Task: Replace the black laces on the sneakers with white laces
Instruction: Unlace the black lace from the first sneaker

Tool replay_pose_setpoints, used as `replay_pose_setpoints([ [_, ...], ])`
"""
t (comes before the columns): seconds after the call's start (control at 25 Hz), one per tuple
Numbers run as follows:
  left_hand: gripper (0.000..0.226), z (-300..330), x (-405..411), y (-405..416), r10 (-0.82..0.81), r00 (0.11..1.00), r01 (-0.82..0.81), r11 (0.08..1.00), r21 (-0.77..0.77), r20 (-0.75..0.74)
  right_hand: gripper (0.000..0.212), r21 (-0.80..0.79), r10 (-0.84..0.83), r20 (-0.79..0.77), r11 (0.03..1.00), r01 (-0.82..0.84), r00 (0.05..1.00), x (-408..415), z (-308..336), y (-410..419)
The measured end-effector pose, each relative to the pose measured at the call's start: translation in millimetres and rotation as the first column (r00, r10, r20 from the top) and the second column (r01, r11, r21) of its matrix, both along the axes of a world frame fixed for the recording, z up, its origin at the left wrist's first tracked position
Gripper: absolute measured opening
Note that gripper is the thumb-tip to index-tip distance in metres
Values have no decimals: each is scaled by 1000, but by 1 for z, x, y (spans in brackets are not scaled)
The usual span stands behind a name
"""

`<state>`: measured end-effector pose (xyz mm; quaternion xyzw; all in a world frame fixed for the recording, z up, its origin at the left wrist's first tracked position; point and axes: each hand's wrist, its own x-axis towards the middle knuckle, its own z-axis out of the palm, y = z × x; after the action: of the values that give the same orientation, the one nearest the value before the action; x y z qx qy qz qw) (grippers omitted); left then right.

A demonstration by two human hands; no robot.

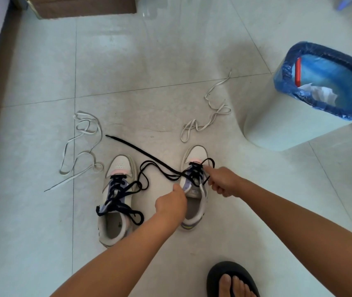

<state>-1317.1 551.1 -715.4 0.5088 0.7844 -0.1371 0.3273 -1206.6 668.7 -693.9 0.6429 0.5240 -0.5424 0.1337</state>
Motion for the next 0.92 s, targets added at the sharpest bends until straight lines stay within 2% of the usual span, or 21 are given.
replay_pose_setpoints([
  [0.04, 35, 0, 0, -1, -6, 1000, 6, 1000, -3, -7, 42, -109, -64, -74, 992, 56, 995, -3, -2, -8],
  [0.08, 36, 0, -1, -1, -11, 1000, 11, 1000, 0, -14, 38, -123, -61, -125, 991, 45, 990, -3, -4, -12],
  [0.12, 35, 0, -1, -1, -17, 1000, 17, 1000, 6, -20, 33, -40, -9, -142, 999, 3, 990, -1, -5, -10],
  [0.16, 35, 0, -1, -1, -20, 1000, 20, 1000, 12, -23, 30, 127, 57, -82, 991, -46, 995, 5, -6, -2],
  [0.2, 33, -1, -2, -2, -14, 1000, 14, 1000, 18, -21, 28, 336, 135, 96, 928, -160, 986, 13, -4, 11],
  [0.24, 31, -1, -2, -3, 0, 1000, 1, 1000, 23, -13, 29, 502, 171, 343, 798, -334, 924, 25, -2, 26],
  [0.28, 30, 0, -2, -4, 11, 1000, -11, 1000, 28, -7, 30, 559, 184, 549, 645, -521, 816, 38, 2, 39],
  [0.32, 29, 1, -1, -4, 9, 1000, -8, 999, 31, -7, 32, 541, 199, 649, 559, -629, 734, 50, 5, 47],
  [0.36, 29, 1, -1, -4, 2, 1000, -2, 1000, 31, -7, 36, 504, 224, 643, 597, -624, 733, 58, 6, 49],
  [0.4, 30, 0, 0, -3, 4, 1000, -4, 999, 33, -3, 44, 471, 214, 511, 741, -479, 833, 60, 5, 43],
  [0.44, 29, -1, 0, -3, 5, 1000, -5, 999, 31, -2, 51, 347, 101, 269, 918, -194, 958, 54, 2, 27],
  [0.48, 29, -2, -1, -2, -5, 1000, 5, 1000, 31, -10, 55, 101, -55, 78, 994, 47, 995, 46, -1, 8],
  [0.52, 29, -2, -1, -2, -19, 1000, 19, 999, 31, -21, 52, -81, -136, -19, 988, 134, 991, 37, -2, -10],
  [0.56, 29, -2, -1, -1, -31, 999, 32, 999, 30, -30, 45, -167, -157, -80, 976, 142, 984, 30, -5, -21],
  [0.64, 30, -2, -1, -2, -45, 998, 47, 998, 30, -40, 32, -161, -172, -160, 976, 146, 972, 20, -8, -26],
  [0.76, 31, -3, 0, -2, -58, 997, 60, 998, 35, -52, 31, -113, -224, -213, 972, 204, 951, 12, -5, -18],
  [0.84, 31, -5, 0, -1, -79, 995, 81, 996, 29, -69, 29, -72, -151, -221, 988, 138, 964, 7, -3, -19],
  [0.92, 30, -5, -1, -2, -99, 993, 101, 995, 24, -69, 28, 197, -28, -141, 979, 55, 990, 14, 1, -11],
])
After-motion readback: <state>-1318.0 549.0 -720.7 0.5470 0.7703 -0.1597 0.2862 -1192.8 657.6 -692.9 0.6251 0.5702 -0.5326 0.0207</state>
